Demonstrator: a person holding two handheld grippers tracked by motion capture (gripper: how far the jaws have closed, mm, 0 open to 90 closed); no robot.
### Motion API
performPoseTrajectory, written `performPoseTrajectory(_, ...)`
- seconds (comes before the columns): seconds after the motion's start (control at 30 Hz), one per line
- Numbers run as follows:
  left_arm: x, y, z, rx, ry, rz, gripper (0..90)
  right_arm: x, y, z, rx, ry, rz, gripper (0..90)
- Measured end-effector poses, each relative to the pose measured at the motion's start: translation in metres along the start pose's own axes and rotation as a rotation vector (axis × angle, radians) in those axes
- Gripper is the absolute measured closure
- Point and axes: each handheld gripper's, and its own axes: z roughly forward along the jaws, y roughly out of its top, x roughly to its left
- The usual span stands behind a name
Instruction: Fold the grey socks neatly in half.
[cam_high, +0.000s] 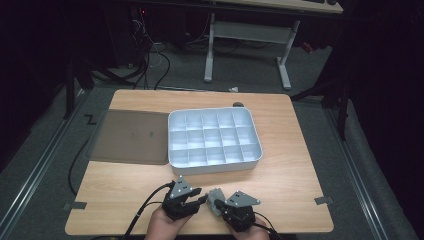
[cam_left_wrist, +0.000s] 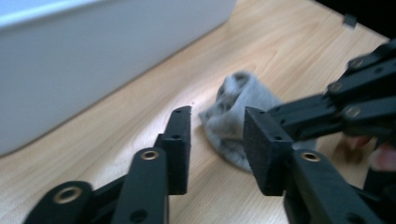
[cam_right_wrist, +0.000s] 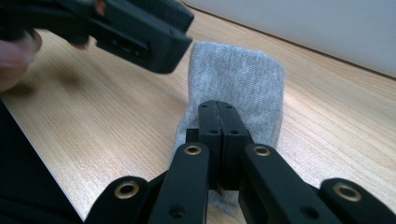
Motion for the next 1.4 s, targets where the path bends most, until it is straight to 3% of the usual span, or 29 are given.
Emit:
performPoseTrajectory(0.1, -0.003, 0.004, 0.001, -0.023, -0.010, -0.006, 59.2, 0.000, 0.000, 0.000, -0.001, -0.002, -0.002, 90.0)
performPoseTrajectory(0.33, -0.004, 0.006, 0.025, 0.024, -0.014, 0.000, 59.7, 0.001, 0.000, 0.000, 0.002, -0.003, -0.009, 90.0)
performPoseTrajectory(0.67, 0.003, -0.003, 0.033, 0.046, -0.020, 0.001, 66.0, 0.001, -0.002, 0.000, -0.016, -0.008, -0.002, 90.0)
performPoseTrajectory(0.8, 0.003, -0.003, 0.032, 0.041, -0.024, -0.010, 66.1, 0.000, 0.001, -0.003, -0.013, 0.024, 0.032, 79.3)
performPoseTrajectory(0.97, 0.003, -0.003, 0.031, 0.039, -0.024, -0.012, 66.5, 0.000, 0.006, -0.011, -0.031, -0.022, 0.009, 76.1)
performPoseTrajectory(1.03, 0.003, -0.003, 0.031, 0.039, -0.025, -0.012, 66.5, -0.003, 0.005, -0.017, -0.049, -0.045, 0.015, 74.9)
performPoseTrajectory(1.13, 0.003, -0.003, 0.031, 0.039, -0.025, -0.011, 66.6, -0.006, 0.002, -0.019, -0.046, -0.066, 0.050, 65.9)
performPoseTrajectory(1.23, 0.002, -0.002, 0.031, 0.038, -0.024, -0.010, 66.6, -0.008, -0.002, -0.018, -0.042, -0.072, 0.084, 64.2)
performPoseTrajectory(1.4, 0.000, -0.001, 0.030, 0.038, -0.026, -0.004, 66.3, -0.010, -0.005, -0.011, -0.003, -0.061, 0.101, 64.6)
